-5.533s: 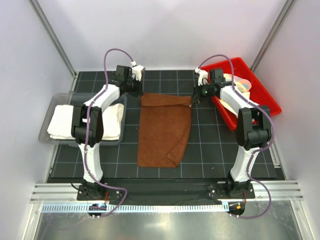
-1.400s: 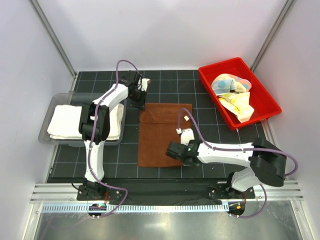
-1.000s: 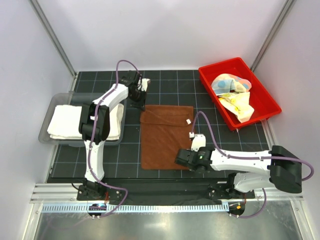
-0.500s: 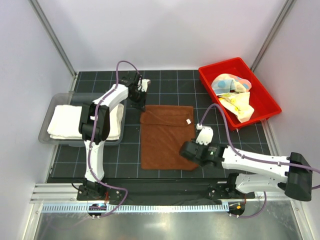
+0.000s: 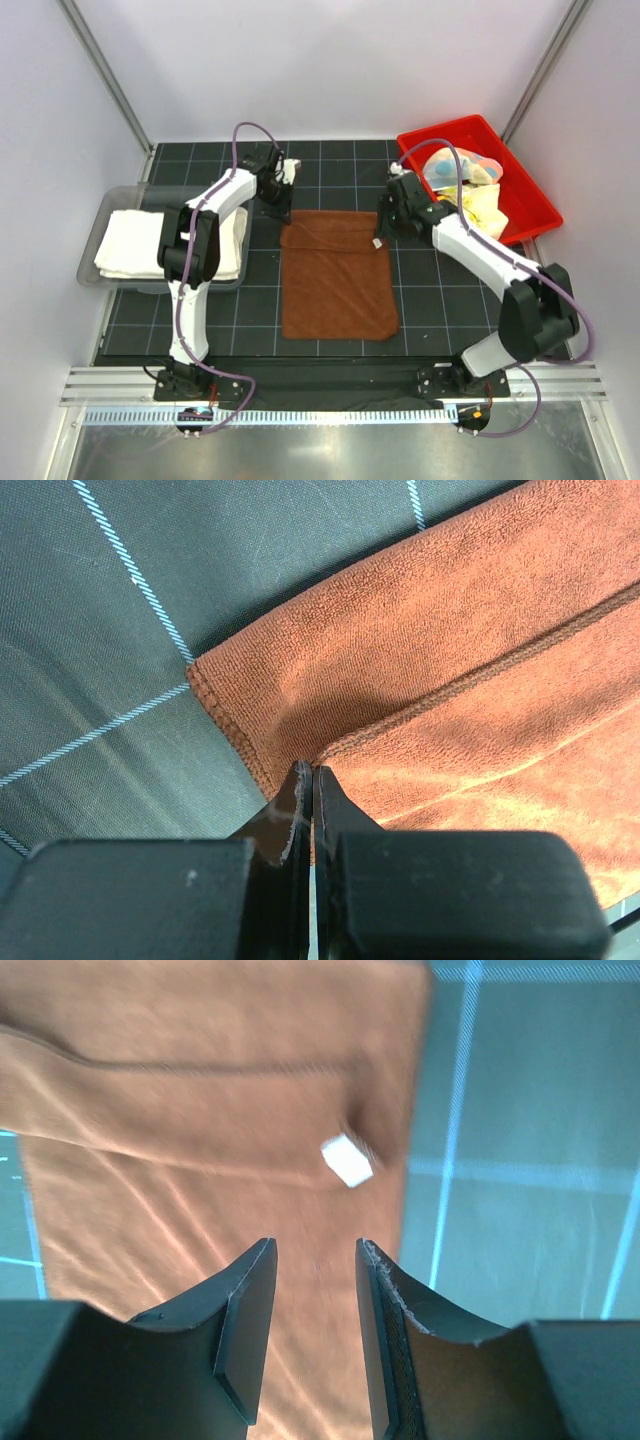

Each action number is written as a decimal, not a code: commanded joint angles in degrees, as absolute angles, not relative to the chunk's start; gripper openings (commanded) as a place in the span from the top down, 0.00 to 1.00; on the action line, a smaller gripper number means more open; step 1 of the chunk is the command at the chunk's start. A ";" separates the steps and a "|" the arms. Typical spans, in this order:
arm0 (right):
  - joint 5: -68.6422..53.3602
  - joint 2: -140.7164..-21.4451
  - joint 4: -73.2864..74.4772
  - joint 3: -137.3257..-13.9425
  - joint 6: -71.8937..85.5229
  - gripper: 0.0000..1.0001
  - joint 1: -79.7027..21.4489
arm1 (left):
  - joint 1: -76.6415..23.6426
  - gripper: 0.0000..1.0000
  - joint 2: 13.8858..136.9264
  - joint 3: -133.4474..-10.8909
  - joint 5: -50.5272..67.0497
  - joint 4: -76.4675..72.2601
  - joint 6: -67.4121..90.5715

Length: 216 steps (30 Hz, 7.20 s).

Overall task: Fold and stack the towels
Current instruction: Fold the towel

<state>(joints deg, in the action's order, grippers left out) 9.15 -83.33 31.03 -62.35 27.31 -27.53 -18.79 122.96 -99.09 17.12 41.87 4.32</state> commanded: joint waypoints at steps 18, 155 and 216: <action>-9.50 -108.46 38.05 -85.51 21.61 0.64 -15.91 | -19.69 1.00 121.99 -99.14 16.26 41.40 4.39; -8.17 -37.09 29.44 -24.62 40.69 0.94 -23.38 | -40.60 1.00 66.61 -48.00 1.85 39.56 33.48; -2.81 -26.20 44.29 -22.59 48.25 0.74 -30.76 | -53.43 0.87 69.61 -38.50 -0.18 32.87 43.94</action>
